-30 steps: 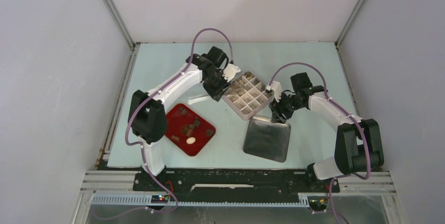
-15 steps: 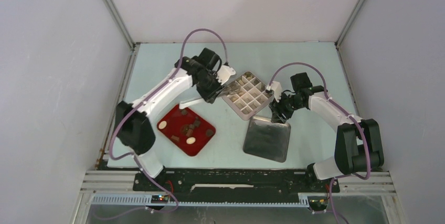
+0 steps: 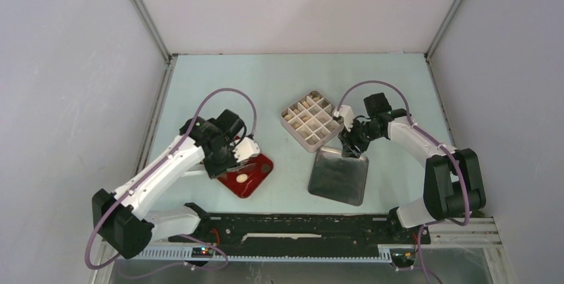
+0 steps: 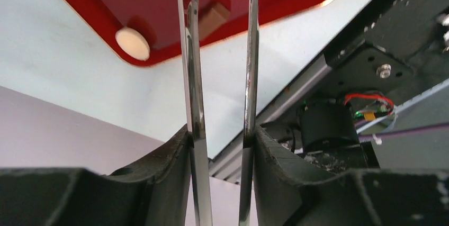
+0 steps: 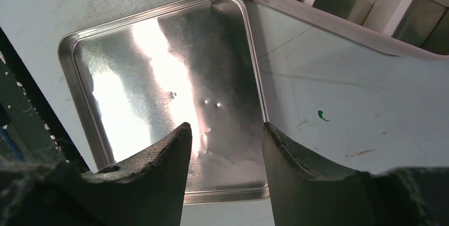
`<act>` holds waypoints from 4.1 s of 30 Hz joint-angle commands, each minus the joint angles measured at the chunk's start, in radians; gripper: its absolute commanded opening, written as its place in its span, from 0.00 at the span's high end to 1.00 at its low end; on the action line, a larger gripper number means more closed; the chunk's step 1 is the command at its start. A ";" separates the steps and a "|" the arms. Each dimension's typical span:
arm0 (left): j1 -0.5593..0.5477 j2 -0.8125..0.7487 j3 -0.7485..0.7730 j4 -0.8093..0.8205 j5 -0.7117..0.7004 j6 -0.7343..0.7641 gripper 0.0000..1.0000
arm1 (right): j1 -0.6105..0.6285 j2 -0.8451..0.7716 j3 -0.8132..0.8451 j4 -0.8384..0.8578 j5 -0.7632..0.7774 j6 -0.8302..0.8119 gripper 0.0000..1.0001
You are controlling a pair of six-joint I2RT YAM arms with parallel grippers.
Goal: Pack the chocolate
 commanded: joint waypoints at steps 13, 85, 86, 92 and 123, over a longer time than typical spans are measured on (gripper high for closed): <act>0.001 -0.060 -0.134 -0.039 -0.080 0.017 0.53 | 0.033 0.022 0.048 -0.002 0.026 -0.015 0.46; -0.039 0.753 0.742 0.396 0.287 -0.238 0.76 | -0.036 -0.012 0.048 0.003 0.019 -0.007 0.47; -0.041 0.757 0.744 0.391 0.278 -0.241 0.76 | -0.034 -0.011 0.048 0.003 0.018 -0.007 0.47; -0.042 0.765 0.746 0.389 0.261 -0.257 0.75 | -0.033 -0.012 0.048 0.001 0.018 -0.007 0.47; -0.064 0.719 0.801 0.320 0.185 -0.245 0.58 | -0.031 -0.010 0.048 -0.004 0.010 -0.012 0.47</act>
